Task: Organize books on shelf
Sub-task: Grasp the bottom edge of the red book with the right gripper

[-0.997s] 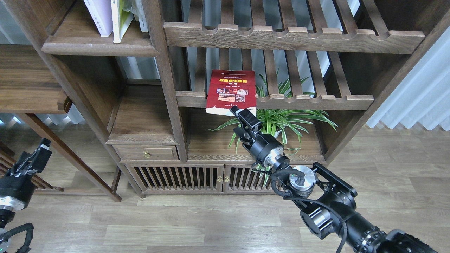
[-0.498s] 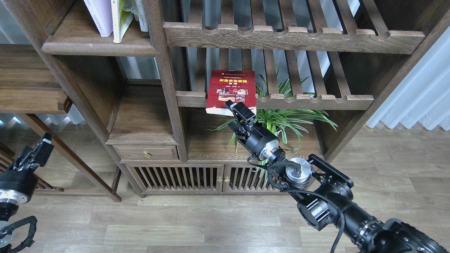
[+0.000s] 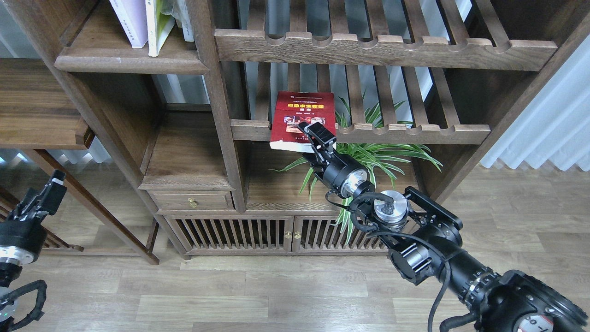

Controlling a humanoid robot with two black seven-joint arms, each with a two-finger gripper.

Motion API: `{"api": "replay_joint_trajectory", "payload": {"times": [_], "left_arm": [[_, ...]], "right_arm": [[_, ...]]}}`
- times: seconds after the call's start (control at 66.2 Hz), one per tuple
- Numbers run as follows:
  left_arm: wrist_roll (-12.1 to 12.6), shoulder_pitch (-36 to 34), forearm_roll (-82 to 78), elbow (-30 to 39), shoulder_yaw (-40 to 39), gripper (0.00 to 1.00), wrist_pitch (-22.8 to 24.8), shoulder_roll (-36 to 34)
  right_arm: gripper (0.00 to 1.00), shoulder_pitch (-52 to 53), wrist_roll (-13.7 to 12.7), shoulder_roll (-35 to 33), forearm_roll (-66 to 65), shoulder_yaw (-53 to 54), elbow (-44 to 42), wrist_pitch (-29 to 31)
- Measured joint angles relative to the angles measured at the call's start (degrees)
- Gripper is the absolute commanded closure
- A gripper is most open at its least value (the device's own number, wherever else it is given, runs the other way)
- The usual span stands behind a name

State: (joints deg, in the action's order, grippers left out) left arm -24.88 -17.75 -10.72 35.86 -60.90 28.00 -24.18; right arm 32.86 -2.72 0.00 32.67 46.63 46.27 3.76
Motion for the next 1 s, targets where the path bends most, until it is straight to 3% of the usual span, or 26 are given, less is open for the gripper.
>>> {"api": "replay_joint_trajectory", "payload": {"times": [0.226, 0.423, 0.634, 0.74, 0.785, 0.997], "left_arm": [[0.01, -0.81, 0.02, 0.00, -0.08, 0.00, 0.00, -0.16], [0.00, -1.02, 0.05, 0.00, -0.17, 0.00, 0.00, -0.25], [0.00, -1.05, 0.08, 0.15, -1.61, 0.00, 0.00, -0.42], [0.00, -1.05, 0.08, 0.14, -2.30, 0.00, 0.00, -0.59], [0.00, -1.05, 0.08, 0.13, -2.84, 0.00, 0.00, -0.75], [0.00, -0.97, 0.03, 0.09, -4.01, 0.00, 0.00, -0.93]], "right_arm": [[0.16, 0.99, 0.00, 0.00, 0.04, -0.10, -1.21, -0.24], [0.40, 1.66, 0.08, 0.00, 1.15, -0.12, -1.55, -0.25], [0.48, 1.93, 0.16, 0.00, 2.09, -0.99, -1.95, -0.25], [0.58, 1.94, 0.18, 0.00, 2.17, -1.60, -2.04, -0.25], [0.68, 1.94, 0.26, 0.00, 2.21, -1.69, -2.06, -0.25], [0.86, 1.95, 2.01, 0.00, 2.61, -2.82, -2.04, 0.05]]}}
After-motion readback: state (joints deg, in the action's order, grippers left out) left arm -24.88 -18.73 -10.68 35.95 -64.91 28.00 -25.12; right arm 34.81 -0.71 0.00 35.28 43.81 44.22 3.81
